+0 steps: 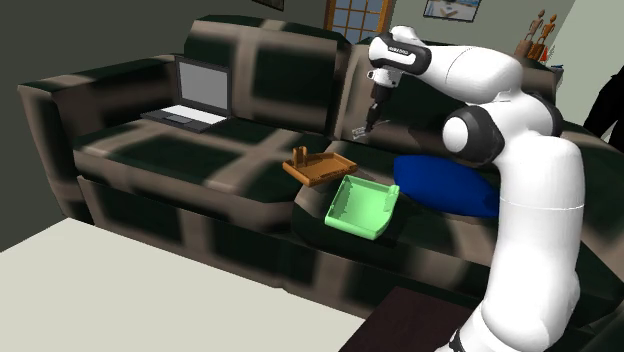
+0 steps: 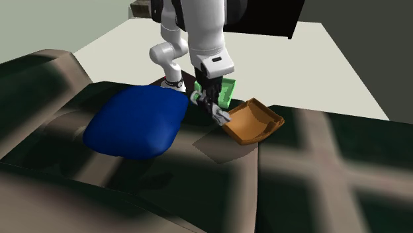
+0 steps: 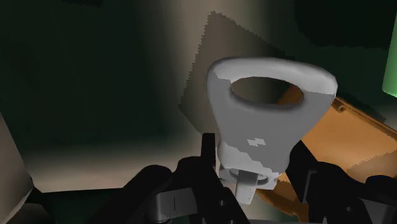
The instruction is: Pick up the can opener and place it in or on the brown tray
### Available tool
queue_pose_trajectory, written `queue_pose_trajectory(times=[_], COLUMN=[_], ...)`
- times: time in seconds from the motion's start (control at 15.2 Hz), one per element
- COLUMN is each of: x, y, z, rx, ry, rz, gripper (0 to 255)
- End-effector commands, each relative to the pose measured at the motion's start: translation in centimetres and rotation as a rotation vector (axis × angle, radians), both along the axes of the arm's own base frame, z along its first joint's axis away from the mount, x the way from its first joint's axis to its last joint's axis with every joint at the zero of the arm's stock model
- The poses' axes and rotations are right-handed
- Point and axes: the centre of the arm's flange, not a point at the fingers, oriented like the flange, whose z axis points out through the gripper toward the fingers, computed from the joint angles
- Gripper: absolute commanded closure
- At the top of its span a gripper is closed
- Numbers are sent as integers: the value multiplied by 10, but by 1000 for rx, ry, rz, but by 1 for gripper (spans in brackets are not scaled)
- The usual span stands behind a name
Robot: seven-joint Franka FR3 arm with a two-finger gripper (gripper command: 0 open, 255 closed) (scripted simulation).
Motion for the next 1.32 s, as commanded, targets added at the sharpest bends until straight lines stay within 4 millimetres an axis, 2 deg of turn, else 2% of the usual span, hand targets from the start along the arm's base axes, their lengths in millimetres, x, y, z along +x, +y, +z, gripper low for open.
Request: queue_pose_trajectory(times=[0.0, 0.79, 1.25], x=[9, 66, 66], y=[25, 175, 175], z=[-1, 0, -37], rx=[0, 0, 0], ry=[0, 0, 0], rz=[-1, -1, -1], gripper=[255, 255, 255])
